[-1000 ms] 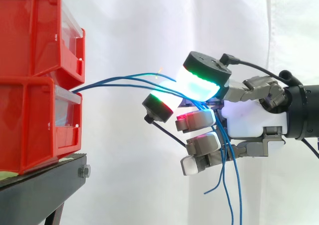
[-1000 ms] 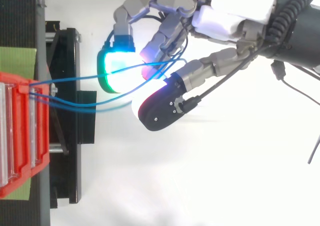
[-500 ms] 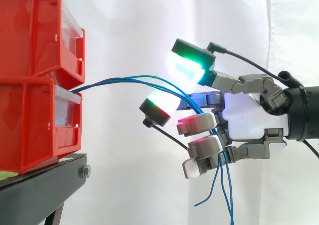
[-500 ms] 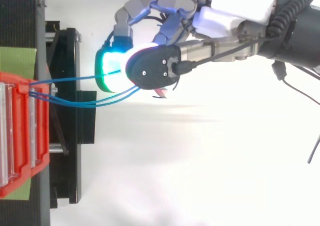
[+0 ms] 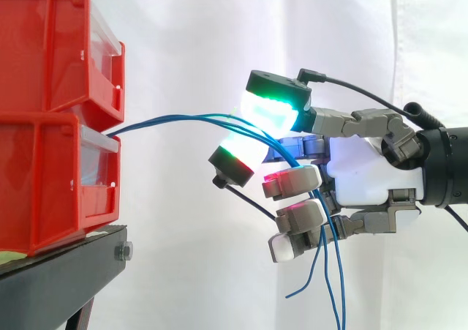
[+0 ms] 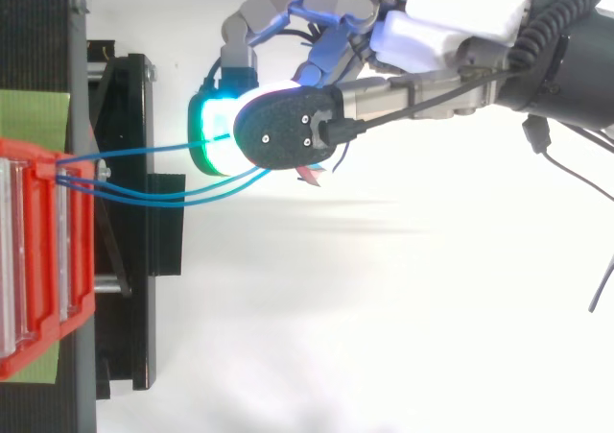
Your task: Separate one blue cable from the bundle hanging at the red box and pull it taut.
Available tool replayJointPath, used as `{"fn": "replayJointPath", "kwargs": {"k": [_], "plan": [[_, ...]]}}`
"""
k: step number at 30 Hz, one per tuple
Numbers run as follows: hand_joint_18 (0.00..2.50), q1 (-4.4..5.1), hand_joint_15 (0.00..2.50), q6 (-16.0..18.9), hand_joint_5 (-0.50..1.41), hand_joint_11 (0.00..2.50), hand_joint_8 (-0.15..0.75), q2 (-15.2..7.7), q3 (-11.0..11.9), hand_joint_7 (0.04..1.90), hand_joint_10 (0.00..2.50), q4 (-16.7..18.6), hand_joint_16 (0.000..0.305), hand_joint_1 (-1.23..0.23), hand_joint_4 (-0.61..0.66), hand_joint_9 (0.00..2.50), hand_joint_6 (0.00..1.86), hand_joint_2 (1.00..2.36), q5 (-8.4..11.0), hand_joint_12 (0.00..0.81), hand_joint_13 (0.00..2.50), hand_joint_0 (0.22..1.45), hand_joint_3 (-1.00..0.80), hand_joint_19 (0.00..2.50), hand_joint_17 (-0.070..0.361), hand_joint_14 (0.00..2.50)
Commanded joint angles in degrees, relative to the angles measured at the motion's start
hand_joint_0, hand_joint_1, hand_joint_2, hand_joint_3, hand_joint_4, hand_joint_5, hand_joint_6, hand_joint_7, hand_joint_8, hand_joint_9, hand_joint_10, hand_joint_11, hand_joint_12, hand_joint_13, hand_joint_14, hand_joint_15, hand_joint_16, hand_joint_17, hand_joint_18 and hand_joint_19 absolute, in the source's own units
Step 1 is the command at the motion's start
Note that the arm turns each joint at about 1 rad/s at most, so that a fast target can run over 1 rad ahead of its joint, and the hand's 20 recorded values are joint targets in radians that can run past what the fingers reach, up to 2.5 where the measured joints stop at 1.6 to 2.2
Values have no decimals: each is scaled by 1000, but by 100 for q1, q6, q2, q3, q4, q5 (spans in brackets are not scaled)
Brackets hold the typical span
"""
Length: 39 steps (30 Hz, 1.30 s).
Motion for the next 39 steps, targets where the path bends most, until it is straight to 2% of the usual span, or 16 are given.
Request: {"fn": "replayJointPath", "kwargs": {"k": [1,6,10,12,13,15,20,23,29,33,39], "plan": [[688,-1,1206,1,-202,1609,191,-7,-5,1083,9,-4,46,-675,-141,1208,937,1028,-2,298,1125,629,-133,730,103,27],[673,-1,1145,1,-192,1598,176,-7,4,1179,10,-12,45,-709,-227,1210,936,1031,7,308,1054,648,-96,702,101,29],[629,-1,999,1,-193,1561,170,-7,-5,1146,12,-12,44,-716,-257,1186,939,1028,16,327,919,660,-125,684,99,29],[608,-1,713,1,-193,1365,180,-7,4,1128,18,-12,45,-716,-260,1105,937,1027,34,322,747,658,-137,665,100,27],[589,-1,661,1,-194,1288,191,-7,-5,1135,21,-12,44,-715,-258,1070,935,1028,42,313,706,656,-140,658,100,24],[526,-1,428,1,-192,917,201,-7,-5,1128,26,-12,43,-718,-265,907,932,1026,60,299,560,652,-153,599,98,17],[455,-1,249,1,-193,490,164,-7,-5,1155,18,-56,43,-724,-263,642,918,1024,60,292,422,655,-184,518,96,10],[430,8,219,1,-192,370,150,-7,-5,1147,12,-65,42,-727,-275,564,917,1024,60,290,390,654,-189,500,95,9],[412,-1,217,1,-193,348,149,-7,-5,1159,15,-65,42,-730,-279,528,914,1024,60,292,384,654,-189,502,94,9],[413,16,224,1,-193,345,149,-7,-93,1170,12,-56,42,-729,-282,527,913,1025,86,293,386,653,-185,509,94,9],[414,16,240,45,-188,373,153,-7,-128,1193,13,-65,42,-727,-292,568,921,1028,130,295,404,641,-123,520,95,9]]}}
